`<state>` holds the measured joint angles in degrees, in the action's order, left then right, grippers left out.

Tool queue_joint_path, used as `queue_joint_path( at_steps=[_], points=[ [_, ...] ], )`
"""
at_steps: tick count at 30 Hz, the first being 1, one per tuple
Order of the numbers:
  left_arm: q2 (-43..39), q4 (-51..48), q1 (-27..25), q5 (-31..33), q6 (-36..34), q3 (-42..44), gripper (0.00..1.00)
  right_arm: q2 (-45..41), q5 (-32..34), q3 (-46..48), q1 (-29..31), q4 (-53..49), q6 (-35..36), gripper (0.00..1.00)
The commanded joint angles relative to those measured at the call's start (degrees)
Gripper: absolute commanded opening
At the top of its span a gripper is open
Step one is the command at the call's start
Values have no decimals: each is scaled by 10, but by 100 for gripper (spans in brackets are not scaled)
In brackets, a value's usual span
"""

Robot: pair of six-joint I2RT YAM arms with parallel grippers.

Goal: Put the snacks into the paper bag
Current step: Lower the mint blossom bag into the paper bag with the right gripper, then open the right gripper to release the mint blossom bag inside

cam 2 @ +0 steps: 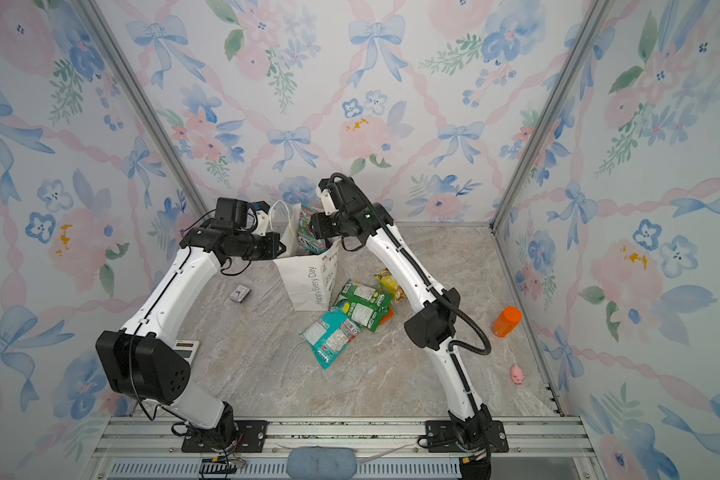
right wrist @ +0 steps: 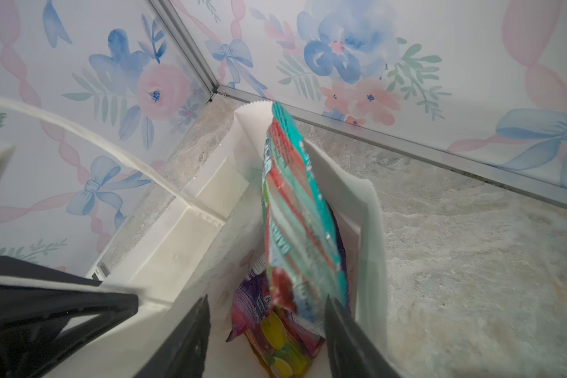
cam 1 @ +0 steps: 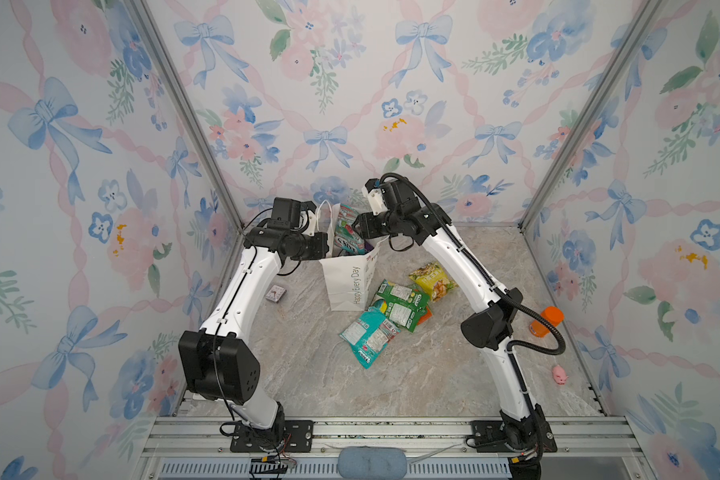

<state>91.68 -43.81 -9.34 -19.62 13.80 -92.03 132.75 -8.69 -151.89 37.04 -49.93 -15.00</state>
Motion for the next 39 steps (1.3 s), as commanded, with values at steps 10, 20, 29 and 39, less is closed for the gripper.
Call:
queue_joint_path(
  at_steps=[10,20,29,39],
  points=[
    [4,6,5,-12,4,7,0,-125,-48,101,-3,74,-45,64],
    [6,7,5,-14,5,6,0,-177,-74,150,19,90,-22,68],
    [5,6,4,-15,6,6,0,-188,-119,235,8,147,-39,71],
    [3,6,4,-17,6,6,0,-189,-218,296,-1,267,-80,80]
  ],
)
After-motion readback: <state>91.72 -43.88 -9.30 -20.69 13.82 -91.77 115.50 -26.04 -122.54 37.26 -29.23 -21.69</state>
